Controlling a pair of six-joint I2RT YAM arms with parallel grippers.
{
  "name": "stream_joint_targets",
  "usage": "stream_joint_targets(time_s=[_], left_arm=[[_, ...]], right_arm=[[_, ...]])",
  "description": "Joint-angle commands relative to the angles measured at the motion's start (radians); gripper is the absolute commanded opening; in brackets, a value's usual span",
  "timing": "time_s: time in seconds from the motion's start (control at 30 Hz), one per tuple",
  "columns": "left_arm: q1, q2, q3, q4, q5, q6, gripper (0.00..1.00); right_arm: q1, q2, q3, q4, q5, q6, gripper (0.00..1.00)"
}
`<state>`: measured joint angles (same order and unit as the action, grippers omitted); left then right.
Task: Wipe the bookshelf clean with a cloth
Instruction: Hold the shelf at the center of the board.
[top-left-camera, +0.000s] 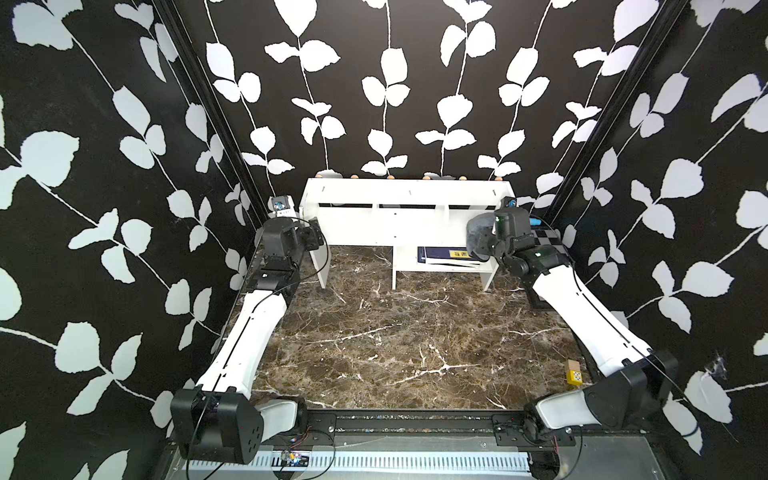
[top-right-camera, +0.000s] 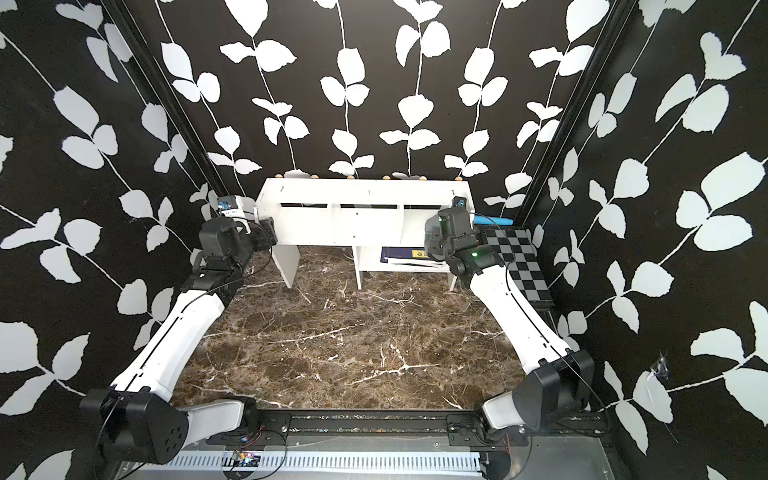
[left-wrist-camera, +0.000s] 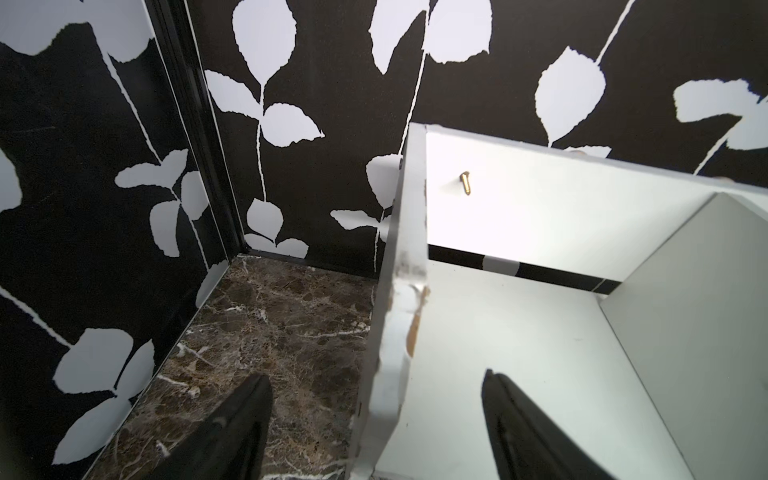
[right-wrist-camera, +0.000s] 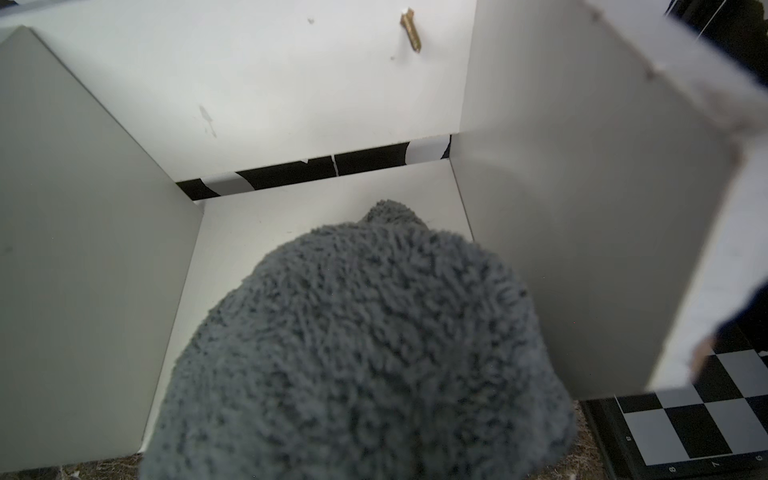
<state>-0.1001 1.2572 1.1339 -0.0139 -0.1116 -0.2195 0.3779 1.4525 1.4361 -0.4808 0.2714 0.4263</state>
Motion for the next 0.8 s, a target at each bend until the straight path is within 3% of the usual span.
stream_joint_targets(time_s=[0.0, 0.13, 0.3, 0.47, 0.63, 0.77], left_arm=[[0.019, 0.026, 0.005, 0.1, 0.116, -0.046, 0.73], [0.019, 0.04, -0.053, 0.2, 0.173, -0.068, 0.64], [0.019, 0.044, -0.079, 0.272, 0.235, -0.068, 0.44], [0.019, 0.062, -0.083, 0.314, 0.282, -0.081, 0.33], [0.019, 0.058, -0.094, 0.339, 0.299, -0.096, 0.19], [0.019, 0.053, -0.102, 0.337, 0.282, -0.098, 0.08]], right_arm=[[-0.011, 0.036, 0.038, 0.024, -0.031, -0.011, 0.0], [-0.025, 0.084, 0.07, 0.001, -0.069, -0.008, 0.0], [-0.022, 0.138, 0.101, 0.002, -0.184, 0.002, 0.0], [-0.005, 0.203, 0.14, 0.0, -0.269, 0.003, 0.0], [-0.003, 0.201, 0.152, -0.024, -0.138, -0.019, 0.0], [-0.064, 0.157, 0.139, 0.013, -0.034, -0.021, 0.0]])
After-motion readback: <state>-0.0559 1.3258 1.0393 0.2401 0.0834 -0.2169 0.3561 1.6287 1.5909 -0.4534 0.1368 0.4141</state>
